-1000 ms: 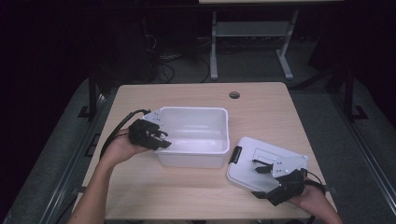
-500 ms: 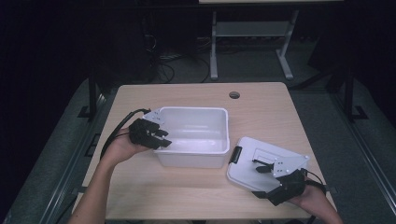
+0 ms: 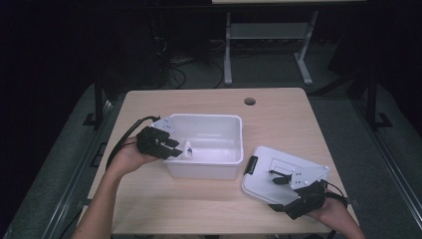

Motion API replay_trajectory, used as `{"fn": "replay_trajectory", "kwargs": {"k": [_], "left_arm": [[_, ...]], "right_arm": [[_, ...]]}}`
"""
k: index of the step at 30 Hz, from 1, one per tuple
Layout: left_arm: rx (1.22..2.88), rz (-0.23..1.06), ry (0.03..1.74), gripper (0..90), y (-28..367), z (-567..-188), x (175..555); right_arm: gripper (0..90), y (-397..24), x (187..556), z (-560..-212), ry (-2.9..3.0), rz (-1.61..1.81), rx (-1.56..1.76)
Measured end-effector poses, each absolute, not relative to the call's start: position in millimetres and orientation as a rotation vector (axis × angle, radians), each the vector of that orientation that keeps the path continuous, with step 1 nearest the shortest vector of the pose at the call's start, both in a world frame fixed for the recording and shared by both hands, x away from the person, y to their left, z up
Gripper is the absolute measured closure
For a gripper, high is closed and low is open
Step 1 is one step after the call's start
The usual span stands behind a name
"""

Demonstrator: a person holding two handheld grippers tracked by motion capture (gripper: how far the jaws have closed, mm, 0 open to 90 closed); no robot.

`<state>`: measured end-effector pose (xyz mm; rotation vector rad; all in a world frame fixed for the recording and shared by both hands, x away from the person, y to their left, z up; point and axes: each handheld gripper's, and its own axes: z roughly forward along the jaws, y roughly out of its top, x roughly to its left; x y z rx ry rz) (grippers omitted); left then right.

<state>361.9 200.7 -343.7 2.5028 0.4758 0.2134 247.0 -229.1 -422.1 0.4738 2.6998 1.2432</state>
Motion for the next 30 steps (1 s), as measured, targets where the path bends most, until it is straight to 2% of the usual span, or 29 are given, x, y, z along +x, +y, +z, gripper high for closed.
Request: {"fn": "replay_trajectory", "kwargs": {"k": [12,30], "left_arm": [[2.499,0.249,0.445,61.3,205,-321,348],[2.478,0.318,0.43,57.9,228,-303,302]], "right_arm": [[20.6,-231,246,-421,2.689,1.246,0.49],[20.6,-230,244,-413,2.668,1.235,0.479]]}}
